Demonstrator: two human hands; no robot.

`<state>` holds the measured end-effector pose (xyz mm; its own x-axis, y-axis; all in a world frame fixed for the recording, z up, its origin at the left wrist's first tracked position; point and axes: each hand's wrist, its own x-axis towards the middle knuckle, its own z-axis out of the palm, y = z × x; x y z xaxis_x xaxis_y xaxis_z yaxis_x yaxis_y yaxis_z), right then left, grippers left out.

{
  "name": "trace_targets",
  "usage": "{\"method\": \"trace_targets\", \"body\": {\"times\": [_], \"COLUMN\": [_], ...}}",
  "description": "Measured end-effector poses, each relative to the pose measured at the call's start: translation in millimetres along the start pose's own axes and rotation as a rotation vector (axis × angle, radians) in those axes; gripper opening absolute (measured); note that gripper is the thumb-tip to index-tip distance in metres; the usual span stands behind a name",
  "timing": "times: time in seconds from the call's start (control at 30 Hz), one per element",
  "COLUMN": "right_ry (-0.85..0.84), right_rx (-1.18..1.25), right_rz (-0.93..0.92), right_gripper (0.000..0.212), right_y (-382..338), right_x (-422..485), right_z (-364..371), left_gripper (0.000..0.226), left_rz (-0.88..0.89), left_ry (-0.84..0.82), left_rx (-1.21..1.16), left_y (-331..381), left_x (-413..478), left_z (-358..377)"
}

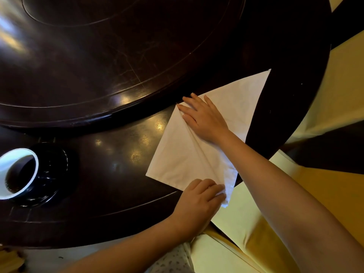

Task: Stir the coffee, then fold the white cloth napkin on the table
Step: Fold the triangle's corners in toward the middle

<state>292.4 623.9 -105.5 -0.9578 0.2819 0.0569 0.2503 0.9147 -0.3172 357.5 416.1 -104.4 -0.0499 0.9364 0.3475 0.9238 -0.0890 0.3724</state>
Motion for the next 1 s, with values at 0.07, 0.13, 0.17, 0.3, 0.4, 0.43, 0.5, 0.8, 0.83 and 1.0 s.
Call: {"method": "trace_targets", "body": {"times": [0.07, 0.13, 0.17, 0.3, 0.4, 0.43, 0.5, 0.8, 0.83, 1.0], "right_ry": [0.000, 0.000, 0.002, 0.005, 0.005, 0.006, 0.006, -0.020, -0.025, -0.058], "right_rx": [0.000, 0.003, 0.006, 0.015, 0.019, 0.027, 0.051, -0.053, -0.063, -0.080], "right_rz": [-0.001, -0.003, -0.003, 0.000, -0.003, 0.000, 0.013, 0.016, 0.022, 0.054], "right_gripper": [0.045, 0.045, 0.045, 0.045, 0.045, 0.045, 0.049, 0.060, 0.060, 0.057], "right_y": [0.1, -0.2, -0.5, 0.1, -0.6, -1.0, -1.7, -2.8, -2.8, -5.1], "right_x": [0.2, 0.4, 0.5, 0.6, 0.5, 0.6, 1.0, 0.9, 1.0, 0.9], "right_z": [0.1, 0.3, 0.4, 0.2, 0.3, 0.4, 0.4, -1.2, -1.5, -1.8], "left_gripper": [0.013, 0.018, 0.022, 0.044, 0.057, 0.063, 0.072, 0.070, 0.064, 0.042], "left_rz": [0.026, 0.045, 0.048, 0.040, 0.014, 0.002, -0.007, -0.011, -0.036, -0.671], "left_ry": [0.027, 0.022, -0.010, -0.240, -0.358, -0.392, -0.445, -0.449, -0.385, 0.113], "left_rx": [0.044, 0.089, 0.112, 0.195, 0.267, 0.293, 0.339, 0.242, 0.114, -0.165], "left_y": [2.3, 2.0, 1.4, -1.5, 2.0, 3.3, 5.3, 6.5, 5.5, -39.8], "left_x": [1.6, -2.3, -6.1, -19.0, -21.3, -21.9, -23.2, -18.4, -15.8, -2.1], "left_z": [4.5, 8.3, 8.9, 4.4, -2.3, -4.2, -7.2, -16.3, -22.2, -70.1]}}
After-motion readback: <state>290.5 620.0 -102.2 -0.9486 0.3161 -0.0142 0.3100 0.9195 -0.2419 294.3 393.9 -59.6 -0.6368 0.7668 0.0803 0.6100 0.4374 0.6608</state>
